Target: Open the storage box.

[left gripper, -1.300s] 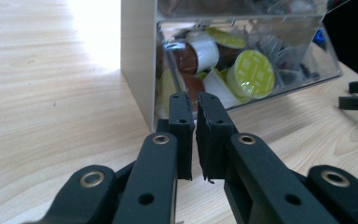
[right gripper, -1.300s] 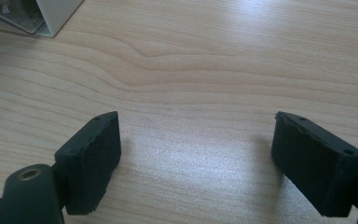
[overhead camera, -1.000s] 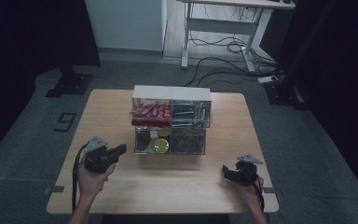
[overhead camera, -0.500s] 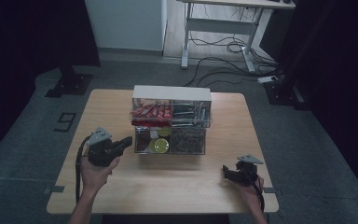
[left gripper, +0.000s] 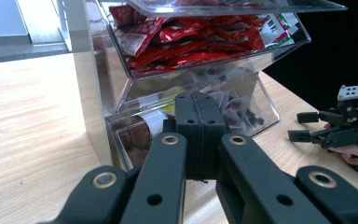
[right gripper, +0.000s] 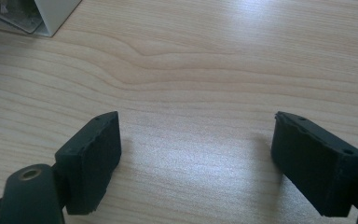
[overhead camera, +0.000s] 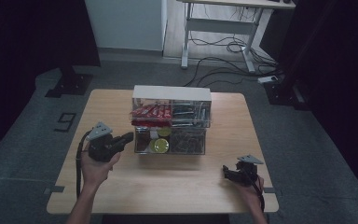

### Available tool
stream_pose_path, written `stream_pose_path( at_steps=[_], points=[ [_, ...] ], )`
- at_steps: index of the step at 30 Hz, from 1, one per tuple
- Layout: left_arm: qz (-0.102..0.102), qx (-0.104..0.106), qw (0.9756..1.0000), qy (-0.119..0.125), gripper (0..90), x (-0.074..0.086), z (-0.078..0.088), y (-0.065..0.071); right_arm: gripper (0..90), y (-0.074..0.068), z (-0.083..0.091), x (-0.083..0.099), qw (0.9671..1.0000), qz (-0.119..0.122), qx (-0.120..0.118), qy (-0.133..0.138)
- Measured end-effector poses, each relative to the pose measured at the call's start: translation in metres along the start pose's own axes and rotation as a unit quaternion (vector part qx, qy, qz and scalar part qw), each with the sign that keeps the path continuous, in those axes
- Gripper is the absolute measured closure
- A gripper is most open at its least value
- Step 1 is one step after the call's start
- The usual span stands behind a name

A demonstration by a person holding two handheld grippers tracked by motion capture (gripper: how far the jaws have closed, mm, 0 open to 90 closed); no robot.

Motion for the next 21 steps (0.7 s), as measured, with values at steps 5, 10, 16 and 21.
stream_pose_path(
  at_steps=[5, 10, 16, 21],
  points=[
    [-0.001, 0.006, 1.0, 0.001, 90.0, -0.004, 0.0, 0.002, 16.4, 0.0, 0.0, 0.0, 1.0, 0.001, 0.0, 0.0],
    [-0.003, 0.011, 0.9999, 0.001, 90.0, -0.008, -0.001, 0.004, 16.4, 0.0, 0.0, 0.0, 1.0, 0.001, 0.0, 0.0],
    [-0.006, 0.018, 0.9998, 0.0, 90.0, -0.013, -0.004, 0.007, 16.4, 0.0, 0.0, 0.0, 1.0, 0.001, 0.0, 0.0],
    [-0.008, 0.021, 0.9998, 0.0, 90.0, -0.017, -0.007, 0.009, 16.4, 0.0, 0.0, 0.0, 1.0, 0.0, 0.0, 0.0]
  ],
)
Point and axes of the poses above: each handheld gripper's, and its own axes: z roughly backward along the jaws, x roughly out of its underside, y roughly to its right, the point moved 1 cm from there along -z, roughly forward along the jaws, and after that the axes turned 14 degrees about -x, right-handed, at the moved point
